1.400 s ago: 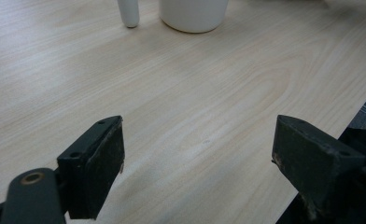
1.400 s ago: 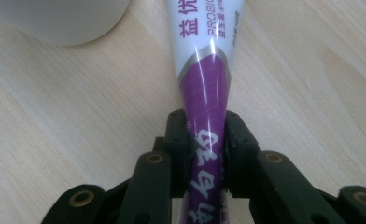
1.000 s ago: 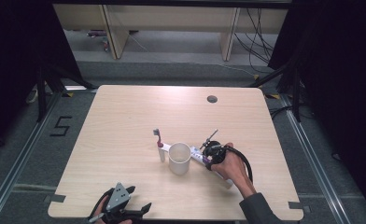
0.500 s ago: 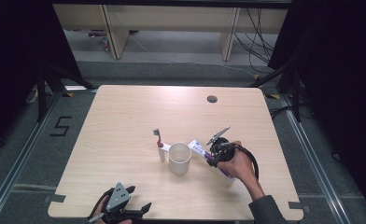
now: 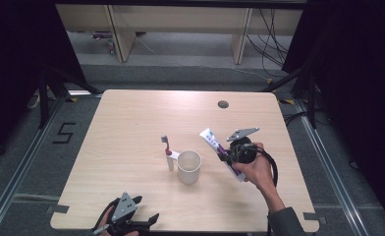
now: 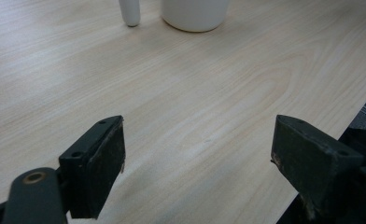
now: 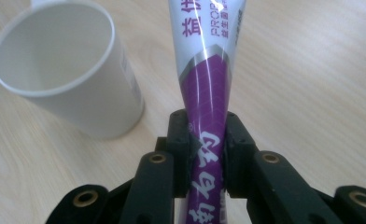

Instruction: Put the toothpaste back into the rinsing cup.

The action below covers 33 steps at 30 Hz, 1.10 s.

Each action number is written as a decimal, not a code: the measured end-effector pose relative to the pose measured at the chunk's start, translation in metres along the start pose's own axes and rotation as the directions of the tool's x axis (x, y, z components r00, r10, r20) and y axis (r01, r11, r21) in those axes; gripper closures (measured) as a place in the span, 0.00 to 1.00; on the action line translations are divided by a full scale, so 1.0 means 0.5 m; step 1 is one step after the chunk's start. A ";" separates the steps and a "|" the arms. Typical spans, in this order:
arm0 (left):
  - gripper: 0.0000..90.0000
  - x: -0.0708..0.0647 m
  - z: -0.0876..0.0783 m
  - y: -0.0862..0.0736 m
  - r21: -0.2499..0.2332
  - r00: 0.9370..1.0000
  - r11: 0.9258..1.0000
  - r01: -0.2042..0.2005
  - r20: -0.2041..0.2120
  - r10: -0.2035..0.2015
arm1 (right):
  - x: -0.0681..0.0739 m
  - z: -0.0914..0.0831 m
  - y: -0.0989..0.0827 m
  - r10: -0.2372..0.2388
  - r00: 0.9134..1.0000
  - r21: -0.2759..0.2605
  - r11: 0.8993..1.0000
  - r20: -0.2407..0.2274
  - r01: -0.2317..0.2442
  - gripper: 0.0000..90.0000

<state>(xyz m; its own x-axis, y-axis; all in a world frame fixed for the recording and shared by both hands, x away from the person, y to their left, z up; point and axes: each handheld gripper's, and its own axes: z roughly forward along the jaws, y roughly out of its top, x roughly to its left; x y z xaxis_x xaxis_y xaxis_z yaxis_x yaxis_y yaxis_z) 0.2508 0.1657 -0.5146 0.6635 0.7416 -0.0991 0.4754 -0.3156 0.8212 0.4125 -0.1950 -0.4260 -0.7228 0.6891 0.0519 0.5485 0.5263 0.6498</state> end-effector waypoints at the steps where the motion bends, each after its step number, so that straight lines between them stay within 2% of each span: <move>1: 0.19 0.000 0.000 0.000 0.000 1.000 1.000 -0.001 -0.001 0.001 | 0.000 -0.001 0.002 0.017 1.000 -0.046 0.999 0.001 -0.017 0.85; 2: 0.19 0.000 0.000 0.000 -0.001 1.000 1.000 -0.001 -0.002 0.001 | 0.000 -0.006 0.005 0.012 1.000 -0.054 0.998 0.008 -0.012 0.85; 4: 0.19 0.000 -0.001 0.000 -0.001 1.000 1.000 -0.002 -0.002 0.002 | 0.009 -0.012 0.011 0.063 0.998 -0.100 0.993 -0.009 -0.063 0.85; 5: 0.19 0.001 -0.001 0.001 -0.001 1.000 1.000 -0.005 -0.001 0.005 | 0.008 -0.011 0.012 0.051 0.999 -0.131 0.990 -0.003 -0.051 0.85; 6: 0.19 0.000 0.000 0.000 -0.006 1.000 1.000 0.003 -0.004 -0.003 | 0.006 -0.016 0.016 0.035 0.999 -0.133 0.991 0.001 -0.034 0.85; 7: 0.19 0.000 -0.001 0.000 -0.006 1.000 1.000 0.003 -0.004 -0.003 | 0.011 -0.018 0.019 0.050 0.999 -0.150 0.987 0.007 -0.049 0.85; 8: 0.19 0.000 -0.001 0.000 -0.006 1.000 1.000 0.003 -0.003 -0.003 | 0.012 -0.018 0.021 0.045 0.999 -0.151 0.987 -0.001 -0.044 0.85; 10: 0.19 0.000 -0.002 0.001 -0.004 1.000 1.000 0.002 -0.004 -0.002 | 0.013 -0.018 0.027 0.015 1.000 -0.184 0.983 0.002 -0.014 0.85; 11: 0.19 0.000 -0.002 0.001 -0.004 1.000 1.000 0.003 -0.005 -0.003 | 0.017 -0.018 0.029 0.042 0.999 -0.192 0.981 -0.010 -0.043 0.85; 12: 0.19 0.004 -0.004 0.001 0.014 1.000 1.000 -0.017 -0.007 0.017 | 0.014 -0.018 0.031 0.025 1.000 -0.201 0.979 -0.012 -0.027 0.85; 13: 0.19 0.001 0.000 0.000 -0.007 1.000 1.000 0.002 -0.001 -0.002 | 0.016 -0.019 0.033 0.025 1.000 -0.214 0.977 0.000 -0.024 0.85; 14: 0.19 0.001 -0.001 0.000 -0.006 1.000 1.000 -0.001 -0.001 0.001 | 0.018 -0.019 0.036 0.015 1.000 -0.220 0.975 0.003 -0.014 0.85; 15: 0.19 0.000 -0.002 0.000 -0.004 1.000 1.000 0.003 -0.004 -0.003 | 0.023 -0.019 0.038 0.031 0.999 -0.220 0.975 -0.010 -0.033 0.85; 16: 0.19 0.000 -0.002 0.001 -0.004 1.000 1.000 0.002 -0.004 -0.002 | 0.024 -0.020 0.041 0.020 1.000 -0.228 0.973 -0.008 -0.021 0.85; 17: 0.19 0.000 -0.002 0.001 -0.004 1.000 1.000 0.003 -0.005 -0.003 | 0.026 -0.022 0.043 0.017 1.000 -0.241 0.970 0.001 -0.016 0.85; 18: 0.19 0.001 -0.002 0.001 -0.003 1.000 1.000 0.002 -0.005 -0.002 | 0.030 -0.023 0.046 0.033 0.999 -0.253 0.967 -0.006 -0.034 0.85; 19: 0.19 0.001 -0.001 0.000 -0.004 1.000 1.000 -0.002 -0.002 0.002 | 0.030 -0.022 0.049 0.014 1.000 -0.277 0.961 -0.006 -0.016 0.85; 20: 0.19 0.002 -0.001 0.000 0.002 1.000 1.000 -0.010 -0.006 0.010 | 0.034 -0.023 0.052 0.031 0.999 -0.293 0.955 -0.020 -0.036 0.85; 21: 0.19 0.001 -0.001 0.000 0.000 1.000 1.000 -0.005 -0.005 0.005 | 0.041 -0.027 0.055 0.055 0.998 -0.282 0.957 -0.040 -0.064 0.85; 22: 0.19 0.000 -0.001 0.001 -0.004 1.000 1.000 0.000 -0.005 0.000 | 0.039 -0.026 0.060 0.025 0.999 -0.307 0.951 -0.042 -0.036 0.85; 24: 0.19 0.000 -0.001 0.000 -0.006 1.000 1.000 0.001 -0.005 -0.001 | 0.049 -0.028 0.067 0.053 0.997 -0.335 0.940 -0.047 -0.066 0.85; 25: 0.19 0.000 -0.001 0.000 -0.006 1.000 1.000 0.001 -0.004 -0.001 | 0.047 -0.029 0.072 0.019 0.999 -0.343 0.939 -0.051 -0.035 0.85; 26: 0.19 0.000 -0.002 0.001 -0.003 1.000 1.000 0.000 -0.005 0.000 | 0.054 -0.032 0.076 0.045 0.997 -0.348 0.936 -0.056 -0.061 0.85; 27: 0.19 0.000 -0.002 0.001 -0.005 1.000 1.000 0.002 -0.005 -0.002 | 0.052 -0.031 0.080 0.015 0.999 -0.373 0.927 -0.046 -0.032 0.85; 28: 0.19 0.002 -0.003 0.001 0.003 1.000 1.000 -0.008 -0.007 0.008 | 0.055 -0.030 0.085 0.027 0.998 -0.388 0.920 -0.064 -0.049 0.85; 29: 0.19 0.002 -0.003 0.001 0.002 1.000 1.000 -0.006 -0.007 0.006 | 0.057 -0.032 0.087 0.039 0.997 -0.391 0.918 -0.067 -0.062 0.85; 30: 0.19 0.001 -0.003 0.001 0.002 1.000 1.000 -0.006 -0.007 0.006 | 0.058 -0.032 0.090 0.030 0.998 -0.406 0.912 -0.063 -0.053 0.85; 31: 0.19 0.001 -0.004 0.001 0.001 1.000 1.000 -0.006 -0.006 0.006 | 0.062 -0.032 0.093 0.048 0.995 -0.405 0.911 -0.085 -0.079 0.85; 32: 0.19 0.001 -0.003 0.001 -0.003 1.000 1.000 -0.003 -0.007 0.003 | 0.063 -0.031 0.096 0.035 0.996 -0.416 0.907 -0.087 -0.068 0.85; 33: 0.19 0.001 -0.003 0.001 -0.007 1.000 1.000 0.000 -0.008 0.000 | 0.069 -0.033 0.098 0.057 0.994 -0.416 0.905 -0.090 -0.089 0.85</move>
<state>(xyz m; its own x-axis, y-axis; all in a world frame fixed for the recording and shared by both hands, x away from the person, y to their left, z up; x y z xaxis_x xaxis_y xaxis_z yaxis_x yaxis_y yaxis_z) 0.2504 0.1666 -0.5132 0.6588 0.7463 -0.0949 0.4712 -0.3111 0.8253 0.4075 -0.1538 -0.3797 -0.7253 0.6704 0.1562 0.3857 0.2079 0.8989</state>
